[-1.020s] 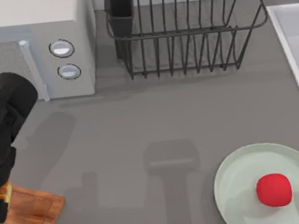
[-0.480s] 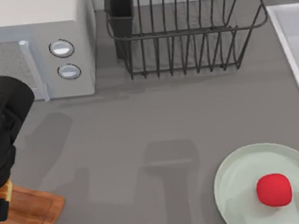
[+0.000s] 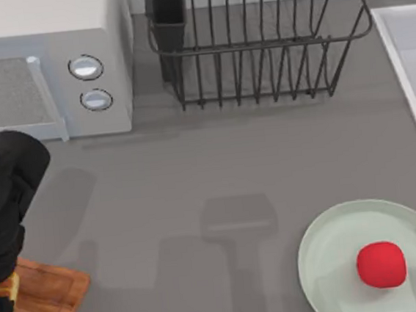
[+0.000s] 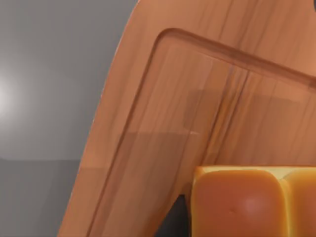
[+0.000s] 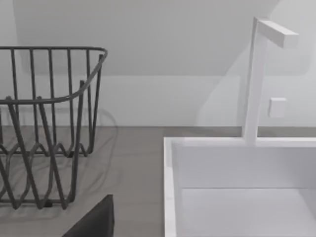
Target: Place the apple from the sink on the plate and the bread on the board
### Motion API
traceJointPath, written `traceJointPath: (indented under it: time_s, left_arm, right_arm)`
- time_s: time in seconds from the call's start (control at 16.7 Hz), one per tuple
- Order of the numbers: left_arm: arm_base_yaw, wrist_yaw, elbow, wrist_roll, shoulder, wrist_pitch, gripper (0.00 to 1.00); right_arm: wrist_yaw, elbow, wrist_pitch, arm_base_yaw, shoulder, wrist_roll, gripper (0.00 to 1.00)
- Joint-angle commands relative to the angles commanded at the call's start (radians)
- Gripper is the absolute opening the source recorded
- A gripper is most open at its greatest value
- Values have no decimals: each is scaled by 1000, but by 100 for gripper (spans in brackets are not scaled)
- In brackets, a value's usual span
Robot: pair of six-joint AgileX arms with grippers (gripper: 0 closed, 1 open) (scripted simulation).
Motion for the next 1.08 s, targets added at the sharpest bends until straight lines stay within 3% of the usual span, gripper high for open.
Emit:
traceJointPath:
  time_s: [0.24, 1.02, 1.08]
  left_arm:
    - [0, 0, 0, 0, 0, 0, 0]
    - [0, 0, 0, 0, 0, 0, 98]
    - [0, 0, 0, 0, 0, 0, 100]
  right_arm:
    - [0, 0, 0, 0, 0, 0, 100]
    - [0, 0, 0, 0, 0, 0, 100]
    - [0, 0, 0, 0, 0, 0, 100]
